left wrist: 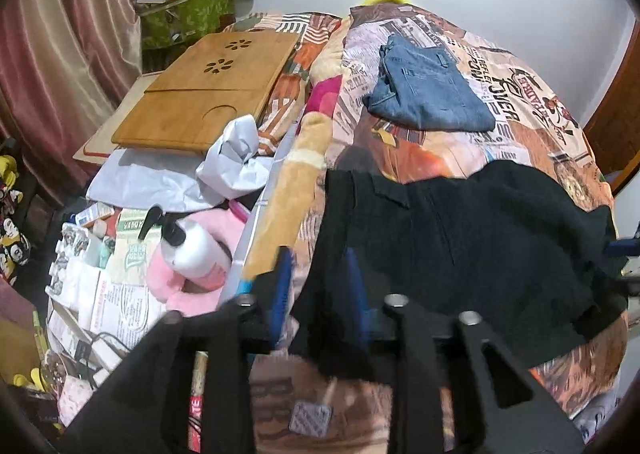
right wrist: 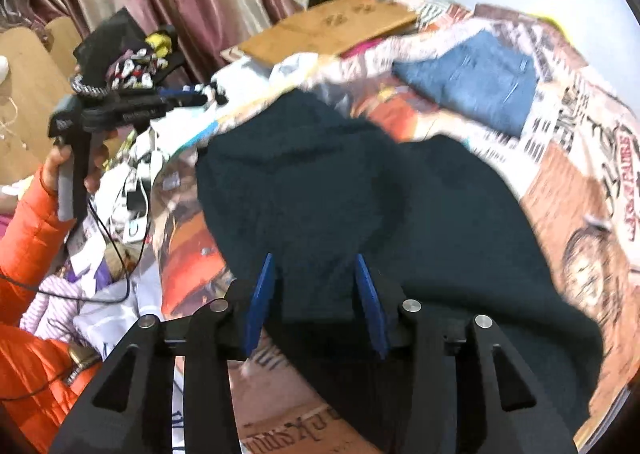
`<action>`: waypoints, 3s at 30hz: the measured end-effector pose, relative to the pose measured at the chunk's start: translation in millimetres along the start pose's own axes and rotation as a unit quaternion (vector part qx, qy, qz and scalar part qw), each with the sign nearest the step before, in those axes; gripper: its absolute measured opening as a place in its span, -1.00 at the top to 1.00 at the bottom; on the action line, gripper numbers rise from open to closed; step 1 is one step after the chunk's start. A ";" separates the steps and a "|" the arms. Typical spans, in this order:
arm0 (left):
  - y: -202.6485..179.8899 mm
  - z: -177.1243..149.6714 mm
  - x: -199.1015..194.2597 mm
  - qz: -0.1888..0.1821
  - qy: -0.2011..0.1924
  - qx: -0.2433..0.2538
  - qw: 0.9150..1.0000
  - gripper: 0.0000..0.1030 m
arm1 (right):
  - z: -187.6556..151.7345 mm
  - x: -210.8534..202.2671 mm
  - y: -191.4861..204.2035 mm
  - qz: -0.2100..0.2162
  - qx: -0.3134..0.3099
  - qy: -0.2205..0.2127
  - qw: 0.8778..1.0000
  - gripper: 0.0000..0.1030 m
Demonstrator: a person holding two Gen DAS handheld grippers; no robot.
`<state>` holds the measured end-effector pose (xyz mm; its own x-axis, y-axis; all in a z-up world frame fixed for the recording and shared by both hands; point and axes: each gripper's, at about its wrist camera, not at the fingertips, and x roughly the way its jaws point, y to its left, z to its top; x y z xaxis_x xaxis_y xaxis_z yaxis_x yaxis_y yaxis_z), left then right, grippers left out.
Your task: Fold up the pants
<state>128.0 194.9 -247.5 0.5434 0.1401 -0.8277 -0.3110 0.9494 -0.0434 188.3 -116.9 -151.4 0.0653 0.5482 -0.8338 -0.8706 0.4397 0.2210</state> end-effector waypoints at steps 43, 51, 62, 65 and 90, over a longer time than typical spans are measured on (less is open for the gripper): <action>-31.7 45.1 121.1 0.006 0.059 0.059 0.996 0.85 | 81.1 101.6 -119.2 -0.024 0.015 0.020 0.999 0.93; -8.9 46.5 103.1 0.035 0.013 0.031 0.999 0.97 | 100.2 74.8 -111.4 -0.049 -0.003 -0.041 0.998 0.96; 52.7 54.4 95.9 0.013 0.034 -0.052 0.998 1.00 | 99.8 103.6 -151.0 -0.051 0.078 0.010 0.996 0.93; 36.5 56.1 93.5 -0.015 0.033 -0.038 0.999 0.90 | 98.6 104.2 -159.3 -0.026 0.107 0.028 0.994 0.92; -37.0 29.6 138.2 -0.004 0.067 0.059 0.996 0.37 | 104.2 109.7 -159.0 -0.039 0.080 0.004 0.996 0.92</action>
<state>237.7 187.4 -343.7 0.4349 0.1007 -0.8948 -0.2089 0.9779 0.0085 384.6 -52.6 -225.3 0.1242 0.5025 -0.8556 -0.7746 0.5881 0.2329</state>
